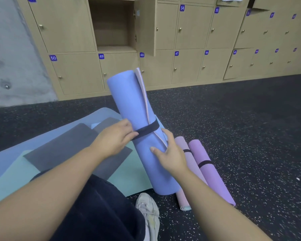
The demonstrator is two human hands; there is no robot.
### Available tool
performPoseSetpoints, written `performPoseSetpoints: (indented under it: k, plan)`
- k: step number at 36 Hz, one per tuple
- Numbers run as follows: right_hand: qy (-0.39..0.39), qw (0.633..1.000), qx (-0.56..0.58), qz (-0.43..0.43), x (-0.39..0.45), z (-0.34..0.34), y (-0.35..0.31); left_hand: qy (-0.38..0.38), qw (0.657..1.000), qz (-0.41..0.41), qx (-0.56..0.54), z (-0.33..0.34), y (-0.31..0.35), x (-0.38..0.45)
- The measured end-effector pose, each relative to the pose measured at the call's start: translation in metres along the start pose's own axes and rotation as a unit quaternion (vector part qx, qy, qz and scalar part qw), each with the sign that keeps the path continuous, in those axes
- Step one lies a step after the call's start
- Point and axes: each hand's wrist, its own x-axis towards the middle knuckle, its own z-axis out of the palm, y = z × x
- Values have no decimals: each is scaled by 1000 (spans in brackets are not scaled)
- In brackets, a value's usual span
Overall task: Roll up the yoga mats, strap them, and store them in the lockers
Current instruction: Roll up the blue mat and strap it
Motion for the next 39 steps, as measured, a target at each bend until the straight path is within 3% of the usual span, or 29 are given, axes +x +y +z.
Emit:
performPoseSetpoints:
  k: [5,13,16,20,24,34,37,39]
  plan:
    - [-1,1000,-2,14,-3,-6,3,-5,1000,5,1,-4,-5,-7]
    - [-12,999,34,18,-8,-6,1,-56,989,-129,-49,8,-29,-11]
    - [-8,999,35,29,-7,-2,4,-56,991,-96,-72,14,-21,-10]
    - [-11,999,8,34,-7,4,7,7,994,-43,-101,19,1,-8]
    - [-29,997,-68,17,-7,10,8,18,994,-19,-106,33,23,-5]
    - [-25,999,-45,15,-13,13,25,24,977,-108,-181,49,32,6]
    - [23,998,-53,9,-11,15,34,26,967,-125,-220,55,38,14]
    - [93,988,-122,-19,-11,19,39,31,963,-139,-230,60,42,21]
